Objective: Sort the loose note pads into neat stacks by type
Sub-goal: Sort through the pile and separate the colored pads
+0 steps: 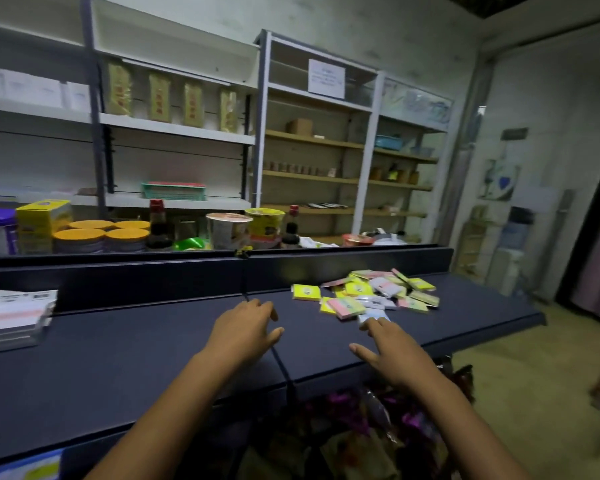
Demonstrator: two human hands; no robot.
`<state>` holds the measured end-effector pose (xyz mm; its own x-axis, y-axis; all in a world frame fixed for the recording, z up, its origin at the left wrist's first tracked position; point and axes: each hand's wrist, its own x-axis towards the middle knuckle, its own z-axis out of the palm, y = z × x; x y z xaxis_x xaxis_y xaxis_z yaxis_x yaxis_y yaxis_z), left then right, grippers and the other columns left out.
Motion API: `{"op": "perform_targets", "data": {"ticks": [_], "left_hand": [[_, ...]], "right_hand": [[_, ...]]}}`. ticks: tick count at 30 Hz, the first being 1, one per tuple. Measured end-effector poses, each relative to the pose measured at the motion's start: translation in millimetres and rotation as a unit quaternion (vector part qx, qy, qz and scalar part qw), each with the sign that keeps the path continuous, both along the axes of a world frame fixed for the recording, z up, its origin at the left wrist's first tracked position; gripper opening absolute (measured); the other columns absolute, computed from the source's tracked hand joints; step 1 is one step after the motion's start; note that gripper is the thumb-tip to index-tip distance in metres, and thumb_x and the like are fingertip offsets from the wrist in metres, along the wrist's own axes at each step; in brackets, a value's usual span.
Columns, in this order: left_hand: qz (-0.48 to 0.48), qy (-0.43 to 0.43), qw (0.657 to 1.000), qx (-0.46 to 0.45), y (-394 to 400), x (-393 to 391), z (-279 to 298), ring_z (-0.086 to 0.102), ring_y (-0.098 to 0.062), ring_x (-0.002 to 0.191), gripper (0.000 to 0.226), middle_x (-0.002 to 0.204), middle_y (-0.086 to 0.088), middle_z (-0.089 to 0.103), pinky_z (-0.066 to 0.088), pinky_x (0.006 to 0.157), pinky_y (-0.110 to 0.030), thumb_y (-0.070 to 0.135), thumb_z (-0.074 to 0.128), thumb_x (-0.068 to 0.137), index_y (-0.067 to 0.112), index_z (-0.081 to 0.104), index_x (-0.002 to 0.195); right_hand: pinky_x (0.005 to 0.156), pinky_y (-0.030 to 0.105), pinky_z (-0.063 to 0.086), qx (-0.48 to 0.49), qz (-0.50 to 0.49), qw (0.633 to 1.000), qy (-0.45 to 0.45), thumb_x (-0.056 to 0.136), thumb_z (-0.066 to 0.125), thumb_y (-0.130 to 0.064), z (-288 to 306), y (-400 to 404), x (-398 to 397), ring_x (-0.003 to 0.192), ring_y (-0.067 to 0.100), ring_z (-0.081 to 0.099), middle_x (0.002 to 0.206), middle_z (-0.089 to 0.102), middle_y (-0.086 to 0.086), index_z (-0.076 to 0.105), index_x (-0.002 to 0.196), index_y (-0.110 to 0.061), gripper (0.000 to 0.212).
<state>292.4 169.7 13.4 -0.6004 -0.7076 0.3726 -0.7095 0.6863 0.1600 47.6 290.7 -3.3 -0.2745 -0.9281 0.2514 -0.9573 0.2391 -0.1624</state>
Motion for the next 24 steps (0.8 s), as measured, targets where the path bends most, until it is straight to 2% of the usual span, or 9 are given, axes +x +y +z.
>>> {"op": "perform_targets", "data": {"ticks": [11,21,24], "left_hand": [[-0.049,0.008,0.999,0.002,5,-108,-2,0.053,-0.016,0.117,0.034,0.127,0.006,0.057,0.049,0.088,-0.033,0.049,0.049,0.096,0.028,0.054,0.122],[-0.039,0.02,0.999,0.028,-79,-194,-12,0.056,-0.015,0.111,0.032,0.119,0.007,0.059,0.048,0.083,-0.032,0.048,0.051,0.094,0.028,0.056,0.118],[-0.027,0.036,0.999,0.029,-105,-213,-12,0.057,-0.015,0.109,0.03,0.115,0.006,0.061,0.046,0.079,-0.031,0.048,0.052,0.094,0.028,0.057,0.116]], "right_hand": [[0.097,0.036,0.047,-0.016,-0.047,0.999,-0.02,0.095,0.047,-0.058,-3,22,-90,0.12,0.016,0.049,0.128,0.051,-0.005,0.046,0.13,-0.027,0.047],[0.098,0.036,0.045,-0.01,-0.05,0.999,-0.013,0.095,0.049,-0.055,-4,-52,-167,0.124,0.016,0.048,0.133,0.051,-0.004,0.046,0.131,-0.026,0.046],[0.094,0.036,0.046,-0.021,-0.041,0.999,-0.012,0.096,0.049,-0.053,-1,-78,-184,0.12,0.017,0.05,0.127,0.052,-0.005,0.048,0.124,-0.026,0.039]]}}
